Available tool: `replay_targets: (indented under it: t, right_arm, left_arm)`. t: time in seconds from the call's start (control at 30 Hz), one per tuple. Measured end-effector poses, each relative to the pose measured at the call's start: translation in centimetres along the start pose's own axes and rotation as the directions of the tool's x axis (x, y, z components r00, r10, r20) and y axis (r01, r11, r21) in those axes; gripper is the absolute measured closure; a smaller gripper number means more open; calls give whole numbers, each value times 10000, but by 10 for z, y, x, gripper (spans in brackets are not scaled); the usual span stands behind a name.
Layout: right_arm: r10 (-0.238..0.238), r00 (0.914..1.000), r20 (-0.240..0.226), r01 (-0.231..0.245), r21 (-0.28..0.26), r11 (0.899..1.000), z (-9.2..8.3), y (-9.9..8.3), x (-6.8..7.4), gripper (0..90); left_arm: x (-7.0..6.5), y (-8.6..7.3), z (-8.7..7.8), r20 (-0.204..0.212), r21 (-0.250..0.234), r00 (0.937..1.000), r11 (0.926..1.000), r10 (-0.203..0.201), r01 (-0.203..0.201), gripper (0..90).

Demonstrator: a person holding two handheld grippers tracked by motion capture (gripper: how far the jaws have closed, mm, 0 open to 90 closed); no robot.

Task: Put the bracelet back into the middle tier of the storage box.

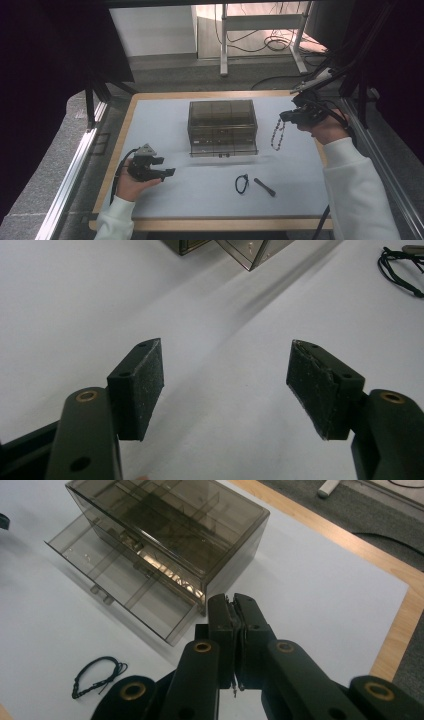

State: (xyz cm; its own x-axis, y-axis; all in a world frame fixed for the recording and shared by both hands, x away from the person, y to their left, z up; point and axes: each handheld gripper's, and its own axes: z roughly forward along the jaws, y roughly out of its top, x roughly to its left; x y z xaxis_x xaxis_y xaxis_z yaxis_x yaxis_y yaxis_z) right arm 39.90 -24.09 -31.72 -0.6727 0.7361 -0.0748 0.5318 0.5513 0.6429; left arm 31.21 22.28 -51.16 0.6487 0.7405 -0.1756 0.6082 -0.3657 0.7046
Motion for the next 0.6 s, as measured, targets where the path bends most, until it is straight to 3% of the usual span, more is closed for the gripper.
replay_targets:
  t: [0.6]
  right_arm:
    - [-209,9975,-668,148,-897,9959,-7,22,15,875]
  left_arm:
    - [1,-1,1,-2,72,10000,10000,-39,39,316]
